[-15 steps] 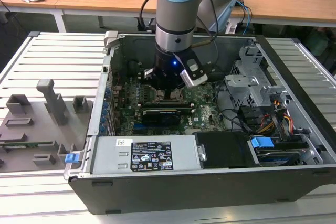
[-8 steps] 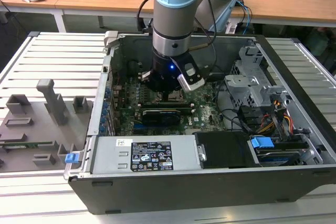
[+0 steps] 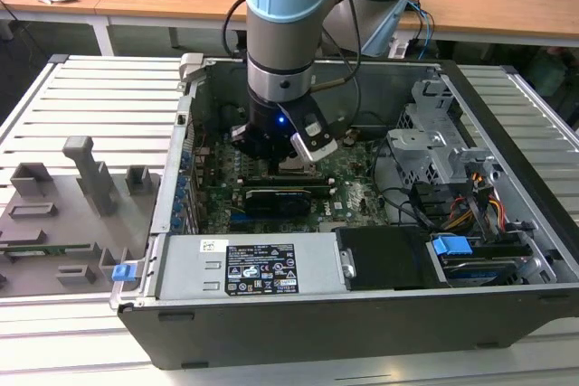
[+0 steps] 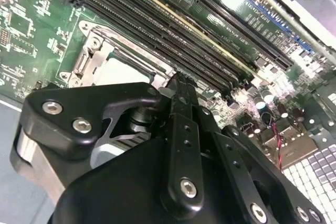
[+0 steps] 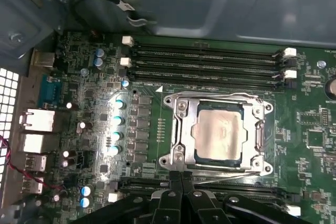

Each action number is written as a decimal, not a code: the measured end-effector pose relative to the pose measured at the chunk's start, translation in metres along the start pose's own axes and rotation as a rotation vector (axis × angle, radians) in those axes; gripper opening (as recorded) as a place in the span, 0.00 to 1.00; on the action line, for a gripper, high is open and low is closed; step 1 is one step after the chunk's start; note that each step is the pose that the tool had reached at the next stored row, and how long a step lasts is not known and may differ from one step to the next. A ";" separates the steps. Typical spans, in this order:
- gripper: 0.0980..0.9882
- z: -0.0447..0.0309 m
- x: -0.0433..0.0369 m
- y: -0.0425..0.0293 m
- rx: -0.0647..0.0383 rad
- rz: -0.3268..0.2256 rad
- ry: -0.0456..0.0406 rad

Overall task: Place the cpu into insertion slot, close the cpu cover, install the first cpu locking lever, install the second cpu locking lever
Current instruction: 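Install the second cpu locking lever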

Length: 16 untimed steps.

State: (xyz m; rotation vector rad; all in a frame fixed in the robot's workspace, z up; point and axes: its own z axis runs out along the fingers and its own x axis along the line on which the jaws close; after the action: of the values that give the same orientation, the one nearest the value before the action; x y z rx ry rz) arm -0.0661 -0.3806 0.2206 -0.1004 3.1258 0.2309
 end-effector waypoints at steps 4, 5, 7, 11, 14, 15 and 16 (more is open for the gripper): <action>0.01 0.0041 0.0007 -0.0042 -0.008 0.000 -0.0005; 0.01 0.0040 0.0014 -0.0055 -0.009 0.000 -0.0006; 0.01 0.0037 0.0048 -0.0086 -0.018 0.000 -0.0014; 0.01 0.0065 0.0057 -0.0094 -0.028 0.000 -0.0020; 0.01 0.0100 0.0061 -0.0099 -0.041 0.000 -0.0028; 0.01 0.0111 0.0062 -0.0100 -0.046 0.000 -0.0032; 0.01 0.0118 0.0063 -0.0104 -0.049 0.000 -0.0033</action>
State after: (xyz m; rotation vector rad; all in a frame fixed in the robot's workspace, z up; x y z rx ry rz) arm -0.0718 -0.3895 0.2073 -0.1003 3.1174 0.3074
